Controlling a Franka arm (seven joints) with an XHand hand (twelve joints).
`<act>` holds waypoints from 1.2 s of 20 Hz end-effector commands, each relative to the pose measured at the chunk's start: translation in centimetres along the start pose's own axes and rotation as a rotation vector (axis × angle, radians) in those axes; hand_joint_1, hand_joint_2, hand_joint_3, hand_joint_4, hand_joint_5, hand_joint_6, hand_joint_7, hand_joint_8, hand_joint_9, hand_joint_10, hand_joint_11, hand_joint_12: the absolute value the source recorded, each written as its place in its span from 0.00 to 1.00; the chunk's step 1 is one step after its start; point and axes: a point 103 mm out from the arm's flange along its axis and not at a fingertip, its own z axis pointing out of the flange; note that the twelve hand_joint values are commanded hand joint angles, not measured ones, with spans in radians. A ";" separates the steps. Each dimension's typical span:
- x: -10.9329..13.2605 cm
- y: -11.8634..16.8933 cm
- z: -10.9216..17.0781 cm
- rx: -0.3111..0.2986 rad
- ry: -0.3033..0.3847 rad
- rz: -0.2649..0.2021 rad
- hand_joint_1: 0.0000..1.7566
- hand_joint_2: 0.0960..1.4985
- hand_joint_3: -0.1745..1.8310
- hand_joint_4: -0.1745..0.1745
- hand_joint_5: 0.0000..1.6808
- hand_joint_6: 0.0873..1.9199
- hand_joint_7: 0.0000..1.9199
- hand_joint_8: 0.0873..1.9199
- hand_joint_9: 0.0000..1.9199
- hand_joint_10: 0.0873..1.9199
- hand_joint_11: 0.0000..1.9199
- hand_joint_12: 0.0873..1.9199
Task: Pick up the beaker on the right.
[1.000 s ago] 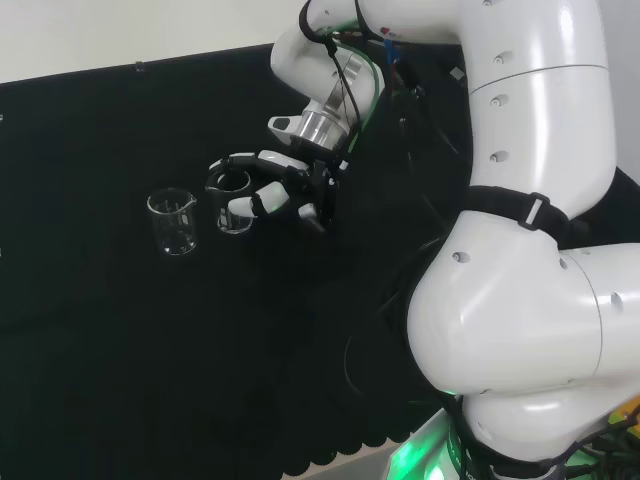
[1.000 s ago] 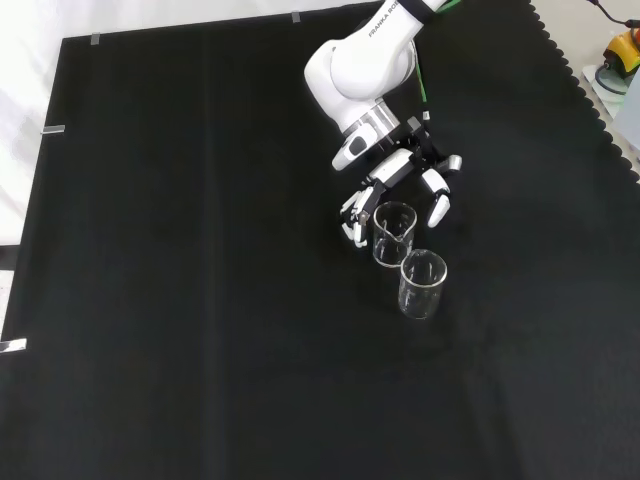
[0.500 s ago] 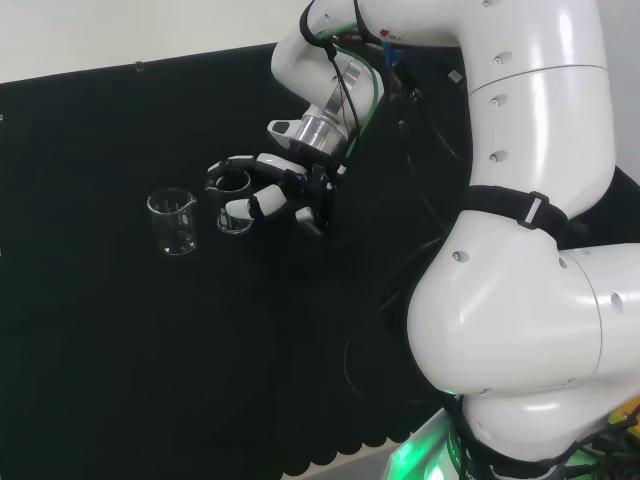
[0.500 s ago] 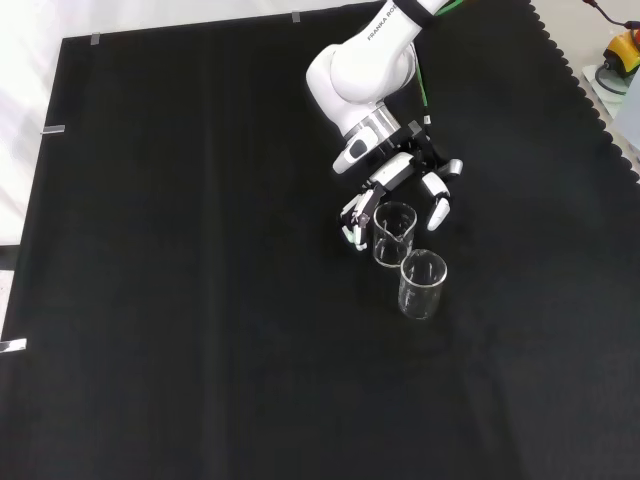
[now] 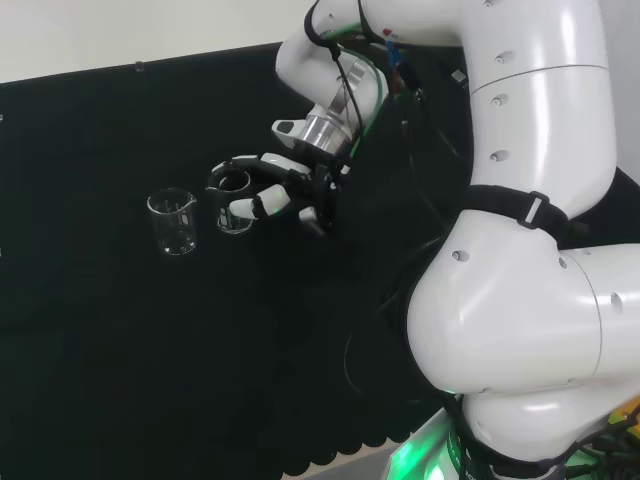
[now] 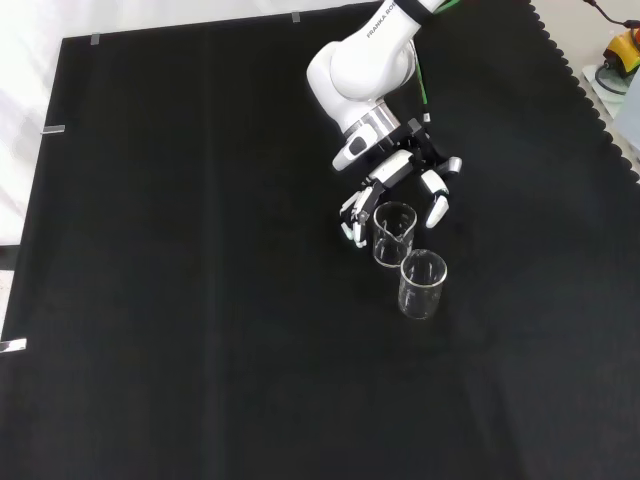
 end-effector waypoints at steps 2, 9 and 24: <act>0.4 1.0 1.2 0.009 -0.004 0.002 0.52 0.15 0.62 0.34 0.21 0.19 0.21 0.35 0.23 0.30 0.00 0.63; -0.5 -0.1 -0.1 0.001 0.017 -0.008 0.52 0.15 0.62 0.34 0.22 0.19 0.22 0.35 0.23 0.30 0.00 0.63; 0.7 1.9 1.1 0.005 -0.026 0.000 0.53 0.15 0.62 0.36 0.22 0.26 0.24 0.34 0.26 0.29 0.00 0.64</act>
